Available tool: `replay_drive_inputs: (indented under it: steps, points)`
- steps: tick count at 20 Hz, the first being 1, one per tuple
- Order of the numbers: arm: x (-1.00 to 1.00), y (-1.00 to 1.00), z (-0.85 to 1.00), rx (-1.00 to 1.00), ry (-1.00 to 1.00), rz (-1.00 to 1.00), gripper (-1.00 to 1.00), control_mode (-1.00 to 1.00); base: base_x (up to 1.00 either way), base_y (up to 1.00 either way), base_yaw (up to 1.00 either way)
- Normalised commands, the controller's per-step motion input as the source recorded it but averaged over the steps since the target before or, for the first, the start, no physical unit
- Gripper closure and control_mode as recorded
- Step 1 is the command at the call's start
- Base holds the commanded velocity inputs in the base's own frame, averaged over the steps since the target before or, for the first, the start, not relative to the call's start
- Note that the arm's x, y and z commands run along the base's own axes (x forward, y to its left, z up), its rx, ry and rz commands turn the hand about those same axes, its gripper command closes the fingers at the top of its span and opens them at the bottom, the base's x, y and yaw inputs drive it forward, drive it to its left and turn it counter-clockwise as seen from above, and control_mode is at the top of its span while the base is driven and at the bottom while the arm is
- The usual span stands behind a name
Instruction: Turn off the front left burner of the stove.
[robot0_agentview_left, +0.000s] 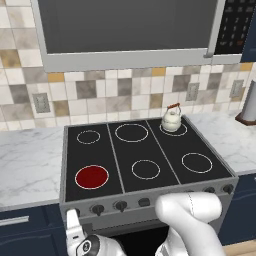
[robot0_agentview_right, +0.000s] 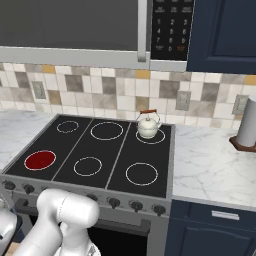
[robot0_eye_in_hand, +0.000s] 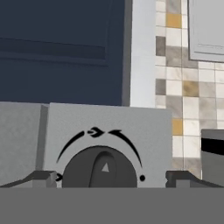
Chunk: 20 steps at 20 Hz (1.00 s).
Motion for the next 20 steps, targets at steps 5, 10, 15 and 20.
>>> replay_drive_inputs:
  steps: [5, 10, 15, 20]
  points:
    - [0.03, 0.06, 0.0, 0.0, -0.08, 0.06, -1.0, -1.0, 0.0, 0.0, 0.0]
    - [0.0, 0.07, 0.0, 0.0, -0.07, 0.03, -1.0, -1.0, 0.0, 0.0, 0.0]
    - [0.0, 0.0, 0.0, 0.0, -0.02, 0.0, -1.0, -1.0, 0.0, 0.0, 0.0]
    - [0.0, 0.0, 0.0, 0.0, -0.01, 0.0, -1.0, -1.0, 0.0, 0.0, 0.0]
